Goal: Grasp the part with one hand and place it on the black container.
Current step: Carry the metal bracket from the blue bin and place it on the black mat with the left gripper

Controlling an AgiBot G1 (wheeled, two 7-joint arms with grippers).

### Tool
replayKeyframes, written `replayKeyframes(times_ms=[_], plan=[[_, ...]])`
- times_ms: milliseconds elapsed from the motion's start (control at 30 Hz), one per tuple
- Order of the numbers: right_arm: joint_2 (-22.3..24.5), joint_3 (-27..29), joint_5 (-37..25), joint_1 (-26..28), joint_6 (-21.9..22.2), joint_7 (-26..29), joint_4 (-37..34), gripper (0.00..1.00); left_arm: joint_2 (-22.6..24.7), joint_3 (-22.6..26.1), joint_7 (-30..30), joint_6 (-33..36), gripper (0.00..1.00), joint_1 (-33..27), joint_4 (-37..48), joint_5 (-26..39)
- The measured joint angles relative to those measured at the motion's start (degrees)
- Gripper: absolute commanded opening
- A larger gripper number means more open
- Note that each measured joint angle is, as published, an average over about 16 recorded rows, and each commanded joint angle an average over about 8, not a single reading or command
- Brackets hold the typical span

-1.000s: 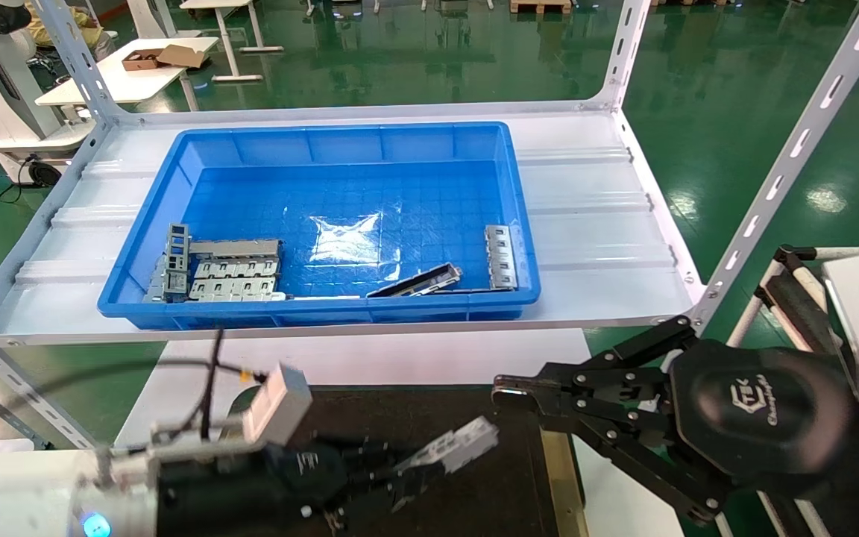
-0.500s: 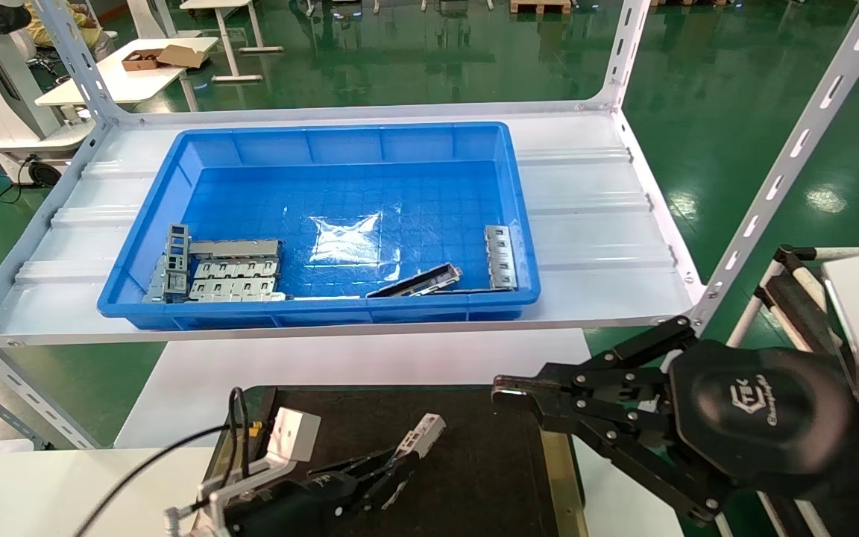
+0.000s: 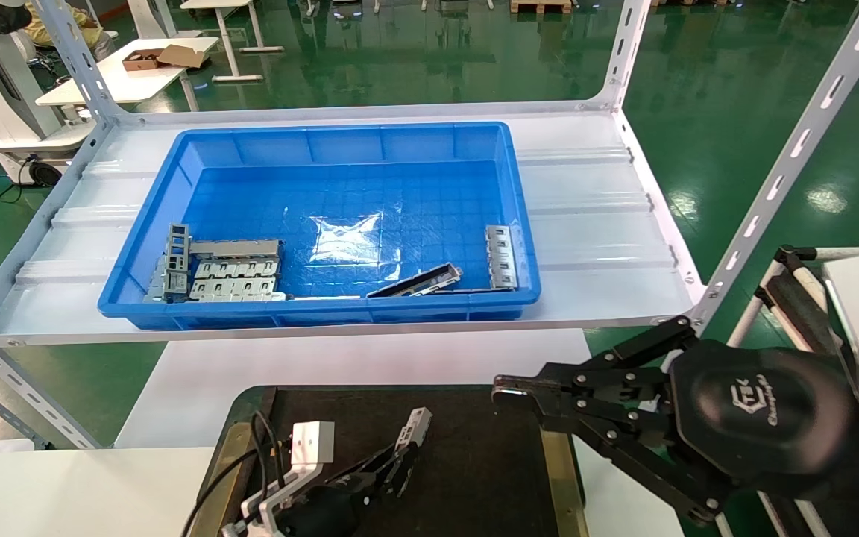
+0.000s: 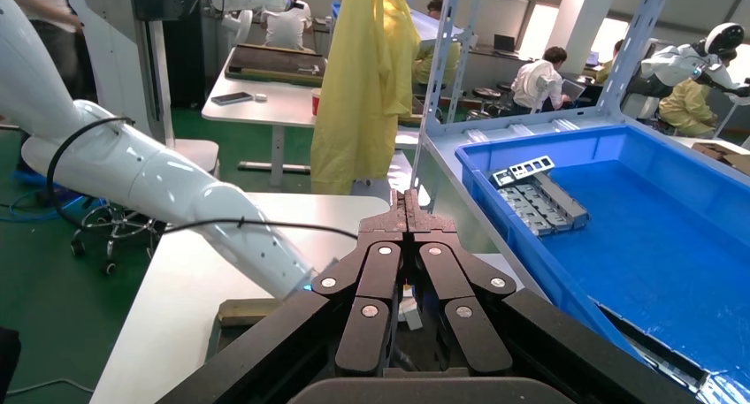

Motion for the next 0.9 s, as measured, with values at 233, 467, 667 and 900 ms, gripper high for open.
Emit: replayKeyframes(times_ms=[233,467,667,900], plan=[[0.0,0.0,0.0,0.0,0.0,0.0,0.0,0.00,3.7,0.6,-3.0,-4.5,0.00,-0.7,5.1,4.7],[0.0,0.0,0.0,0.0,0.0,0.0,0.0,0.00,6.7,0.3,-5.3,-7.4,0.00,-1.5,9.9,8.1],[0.0,0.0,0.0,0.0,0.0,0.0,0.0,0.03,8.5,-0.3,-7.1,-8.8,0.00,-2.1,12.9,10.2],[0.0,0.0,0.0,0.0,0.0,0.0,0.0,0.83,9.6,-0.7,-9.2,-9.0,0.71,-2.7,14.8,12.0]])
